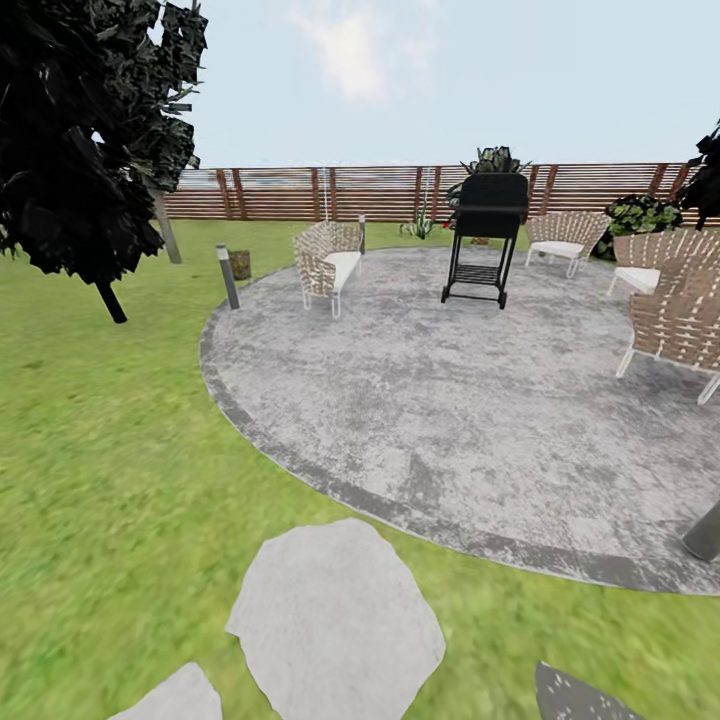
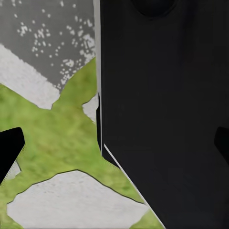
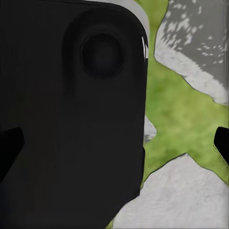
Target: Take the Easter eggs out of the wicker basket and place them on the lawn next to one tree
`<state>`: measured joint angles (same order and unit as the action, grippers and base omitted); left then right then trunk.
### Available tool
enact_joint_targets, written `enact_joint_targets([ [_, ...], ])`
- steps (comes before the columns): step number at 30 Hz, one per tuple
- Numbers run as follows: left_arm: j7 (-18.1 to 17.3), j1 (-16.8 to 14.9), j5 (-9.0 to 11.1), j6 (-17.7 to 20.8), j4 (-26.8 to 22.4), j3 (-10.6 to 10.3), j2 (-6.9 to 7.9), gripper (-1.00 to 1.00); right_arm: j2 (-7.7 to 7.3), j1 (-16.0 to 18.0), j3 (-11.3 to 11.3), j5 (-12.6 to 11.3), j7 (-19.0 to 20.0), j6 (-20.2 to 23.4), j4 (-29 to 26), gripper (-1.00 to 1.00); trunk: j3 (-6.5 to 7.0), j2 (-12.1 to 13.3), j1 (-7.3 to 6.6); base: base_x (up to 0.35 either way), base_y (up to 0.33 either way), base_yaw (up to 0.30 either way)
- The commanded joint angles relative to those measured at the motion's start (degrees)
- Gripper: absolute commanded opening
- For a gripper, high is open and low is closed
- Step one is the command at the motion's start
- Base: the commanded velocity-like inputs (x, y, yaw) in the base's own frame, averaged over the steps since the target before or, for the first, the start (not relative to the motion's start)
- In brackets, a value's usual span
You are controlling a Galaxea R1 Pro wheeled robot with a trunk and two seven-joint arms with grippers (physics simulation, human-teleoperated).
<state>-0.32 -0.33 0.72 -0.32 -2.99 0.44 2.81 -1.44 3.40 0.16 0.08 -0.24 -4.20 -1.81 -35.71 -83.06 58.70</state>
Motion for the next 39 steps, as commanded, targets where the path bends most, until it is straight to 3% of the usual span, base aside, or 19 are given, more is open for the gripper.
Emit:
enact_joint_targets([
  [1,-0.03,-0.02,0.07,-0.03,0.00,0.04,0.00,1.00,0.01,0.03,0.01,0.01,-0.02,-0.19,0.05,1.00,-0.05,-0.02,0.03,0.322,0.000,0.000],
  [10,-0.03,-0.02,0.07,-0.03,0.00,0.02,0.00,1.00,-0.03,0.03,0.01,0.01,-0.02,-0.19,0.05,1.00,-0.05,-0.02,0.03,0.322,0.000,-0.007],
  [19,-0.03,-0.02,0.07,-0.03,0.00,0.01,0.00,1.00,-0.05,0.03,0.01,0.01,-0.02,-0.19,0.05,1.00,-0.05,-0.02,0.03,0.322,0.000,-0.214],
  [39,-0.03,-0.02,0.07,-0.03,0.00,0.01,0.00,1.00,-0.05,0.03,-0.04,0.00,-0.02,-0.19,0.08,1.00,-0.05,-0.02,0.03,0.322,0.000,-0.007],
])
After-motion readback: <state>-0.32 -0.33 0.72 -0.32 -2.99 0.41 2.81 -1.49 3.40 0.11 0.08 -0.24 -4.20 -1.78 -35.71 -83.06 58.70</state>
